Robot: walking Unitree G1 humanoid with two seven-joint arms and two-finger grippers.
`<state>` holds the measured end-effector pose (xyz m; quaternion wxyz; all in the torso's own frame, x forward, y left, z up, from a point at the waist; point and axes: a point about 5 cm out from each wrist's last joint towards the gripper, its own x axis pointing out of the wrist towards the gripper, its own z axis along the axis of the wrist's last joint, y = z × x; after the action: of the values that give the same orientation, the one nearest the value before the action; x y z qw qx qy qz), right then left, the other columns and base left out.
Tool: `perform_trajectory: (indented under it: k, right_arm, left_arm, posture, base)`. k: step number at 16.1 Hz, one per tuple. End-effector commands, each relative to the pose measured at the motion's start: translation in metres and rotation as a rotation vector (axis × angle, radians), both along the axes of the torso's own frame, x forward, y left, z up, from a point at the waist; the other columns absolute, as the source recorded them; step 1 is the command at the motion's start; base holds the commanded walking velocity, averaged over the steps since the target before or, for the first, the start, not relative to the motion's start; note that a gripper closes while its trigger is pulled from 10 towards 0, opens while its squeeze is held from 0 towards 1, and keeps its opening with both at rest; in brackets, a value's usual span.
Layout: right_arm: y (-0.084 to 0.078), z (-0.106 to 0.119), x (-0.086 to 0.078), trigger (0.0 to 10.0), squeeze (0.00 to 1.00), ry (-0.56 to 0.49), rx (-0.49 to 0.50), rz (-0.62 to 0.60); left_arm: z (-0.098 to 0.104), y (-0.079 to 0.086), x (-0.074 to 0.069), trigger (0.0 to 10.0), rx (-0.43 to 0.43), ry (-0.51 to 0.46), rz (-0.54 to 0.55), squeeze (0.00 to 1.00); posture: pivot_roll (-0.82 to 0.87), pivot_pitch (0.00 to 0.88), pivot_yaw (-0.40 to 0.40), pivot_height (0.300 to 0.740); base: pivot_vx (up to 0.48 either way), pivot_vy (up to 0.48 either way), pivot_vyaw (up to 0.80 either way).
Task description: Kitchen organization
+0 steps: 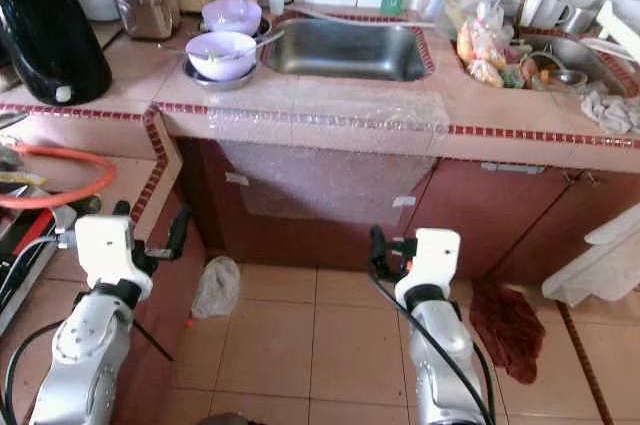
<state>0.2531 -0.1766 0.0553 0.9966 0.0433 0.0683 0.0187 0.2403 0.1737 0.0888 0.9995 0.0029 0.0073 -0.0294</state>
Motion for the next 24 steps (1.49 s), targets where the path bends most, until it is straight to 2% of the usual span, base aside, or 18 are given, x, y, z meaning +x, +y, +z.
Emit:
perform_trajectory:
  k: [1, 3, 9, 11, 13, 17, 21, 24]
  right_arm:
    - [-0.002, -0.001, -0.001, 10.0, 0.0, 0.0, -0.008, 0.0]
    - [-0.004, -0.001, -0.001, 10.0, 0.0, -0.015, -0.02, -0.013]
    - [-0.001, 0.012, 0.008, 10.0, 0.0, -0.082, -0.041, 0.0]
    - [-0.002, 0.023, 0.011, 10.0, 0.0, -0.132, -0.045, -0.008]
    - [0.001, 0.025, 0.011, 10.0, 0.0, -0.137, -0.057, 0.014]
    - [0.0, 0.024, 0.011, 10.0, 0.0, -0.138, -0.063, 0.018]
    - [0.002, 0.036, 0.014, 10.0, 0.0, -0.191, -0.088, 0.031]
    - [0.004, 0.036, 0.011, 10.0, 0.0, -0.188, -0.109, 0.035]
  left_arm:
    - [0.0, -0.005, 0.0, 10.0, -0.002, -0.007, -0.031, 0.0]
    - [0.002, -0.006, 0.0, 10.0, -0.008, -0.019, -0.043, 0.0]
    - [0.011, -0.013, 0.009, 10.0, -0.019, -0.057, -0.115, 0.0]
    - [0.023, -0.018, 0.013, 10.0, -0.029, -0.102, -0.137, 0.0]
    - [0.029, -0.022, 0.015, 10.0, -0.038, -0.123, -0.15, 0.0]
    - [0.028, -0.022, 0.015, 10.0, -0.034, -0.122, -0.148, 0.0]
    - [0.034, -0.021, 0.016, 10.0, -0.017, -0.143, -0.133, 0.0]
    - [0.032, -0.014, 0.013, 10.0, -0.01, -0.137, -0.088, 0.0]
  posture:
    - [0.04, 0.0, -0.012, 0.74]
    - [0.03, 0.0, 0.002, 0.74]
    - [0.0, 0.0, 0.039, 0.74]
    - [0.0, 0.0, 0.041, 0.74]
    - [0.0, 0.0, 0.037, 0.74]
    - [0.0, 0.0, 0.036, 0.74]
    - [0.0, 0.0, 0.036, 0.74]
    - [0.01, 0.0, 0.032, 0.74]
  base:
    - [0.0, 0.0, 0.0]
    - [0.0, 0.0, 0.0]
    - [0.37, 0.0, 0.0]
    - [0.429, 0.0, 0.0]
    - [0.463, 0.0, 0.0]
    - [0.469, 0.0, 0.0]
    - [0.441, 0.0, 0.0]
    - [0.081, 0.0, 0.0]
